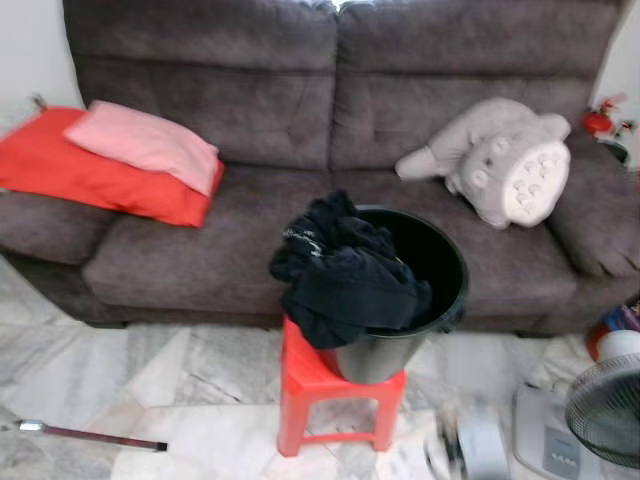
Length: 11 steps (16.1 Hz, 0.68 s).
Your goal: Hang hanger
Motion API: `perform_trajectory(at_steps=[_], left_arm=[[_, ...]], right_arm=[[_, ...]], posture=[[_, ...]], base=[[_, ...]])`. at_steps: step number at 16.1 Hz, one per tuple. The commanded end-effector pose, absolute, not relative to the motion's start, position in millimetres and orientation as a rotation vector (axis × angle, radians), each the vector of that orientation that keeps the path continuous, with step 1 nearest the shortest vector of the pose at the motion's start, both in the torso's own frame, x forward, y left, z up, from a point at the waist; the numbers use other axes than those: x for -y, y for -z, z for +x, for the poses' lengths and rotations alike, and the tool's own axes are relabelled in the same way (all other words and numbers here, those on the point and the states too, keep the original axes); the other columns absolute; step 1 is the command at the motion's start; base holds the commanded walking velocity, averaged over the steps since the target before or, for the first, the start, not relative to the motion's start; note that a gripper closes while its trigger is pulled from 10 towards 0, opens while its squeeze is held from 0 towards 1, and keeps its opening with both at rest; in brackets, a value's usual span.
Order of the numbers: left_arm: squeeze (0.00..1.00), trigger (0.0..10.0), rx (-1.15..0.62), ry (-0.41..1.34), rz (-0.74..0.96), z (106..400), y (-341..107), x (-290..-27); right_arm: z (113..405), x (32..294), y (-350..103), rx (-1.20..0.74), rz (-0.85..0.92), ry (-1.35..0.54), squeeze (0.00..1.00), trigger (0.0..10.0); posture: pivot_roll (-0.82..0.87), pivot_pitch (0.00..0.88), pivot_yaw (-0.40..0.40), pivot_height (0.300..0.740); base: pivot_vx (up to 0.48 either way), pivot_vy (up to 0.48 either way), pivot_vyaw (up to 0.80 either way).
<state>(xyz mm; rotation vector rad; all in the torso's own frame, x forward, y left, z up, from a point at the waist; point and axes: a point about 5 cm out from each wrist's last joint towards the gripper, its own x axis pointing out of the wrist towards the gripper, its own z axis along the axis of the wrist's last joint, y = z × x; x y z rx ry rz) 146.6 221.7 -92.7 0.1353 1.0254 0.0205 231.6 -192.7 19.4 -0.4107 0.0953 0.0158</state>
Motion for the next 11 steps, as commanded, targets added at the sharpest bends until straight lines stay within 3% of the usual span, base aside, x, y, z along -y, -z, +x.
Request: perform_trajectory(at_steps=[1, 3, 5, 8, 9, 10, 11], left_arm=[[0.00, 10.0, -1.060, -0.017, 0.148, 138, 96, -223], [0.00, 10.0, -1.057, -0.016, 0.157, 138, 95, -226], [0.00, 10.0, -1.057, -0.016, 0.161, 139, 95, -226], [0.00, 10.0, -1.053, -0.020, 0.163, 140, 94, -227], [0.00, 10.0, -1.052, -0.019, 0.164, 141, 94, -227], [0.00, 10.0, -1.052, -0.017, 0.164, 141, 94, -227], [0.00, 10.0, -1.052, -0.015, 0.166, 141, 94, -227]], right_arm=[[234, 188, -50, 0.071, -0.515, -0.043, 0.00, 10.0], [225, 186, -81, 0.244, -0.665, -0.080, 0.00, 10.0], [227, 188, -92, 0.276, -0.641, -0.067, 0.00, 10.0], [231, 171, -97, 0.220, -0.839, -0.290, 0.00, 10.0], [229, 175, -102, 0.147, -0.982, -0.324, 0.00, 10.0], [228, 174, -103, 0.154, -0.970, -0.357, 0.20, 10.0], [227, 173, -104, 0.152, -0.973, -0.384, 0.55, 10.0]], posture=[[-0.10, 0.132, -0.026, 0.740], [-0.11, 0.133, -0.023, 0.740], [-0.11, 0.131, -0.022, 0.740], [-0.11, 0.132, -0.020, 0.740], [-0.11, 0.130, -0.021, 0.740], [-0.11, 0.132, -0.019, 0.740], [-0.12, 0.131, -0.018, 0.740]], base=[[0.000, 0.000, 0.00], [0.000, 0.000, 0.00], [0.000, 0.000, 0.00], [0.000, 0.000, 0.00], [0.000, 0.000, 0.00], [0.000, 0.000, 0.00], [0.000, 0.000, 0.00]])
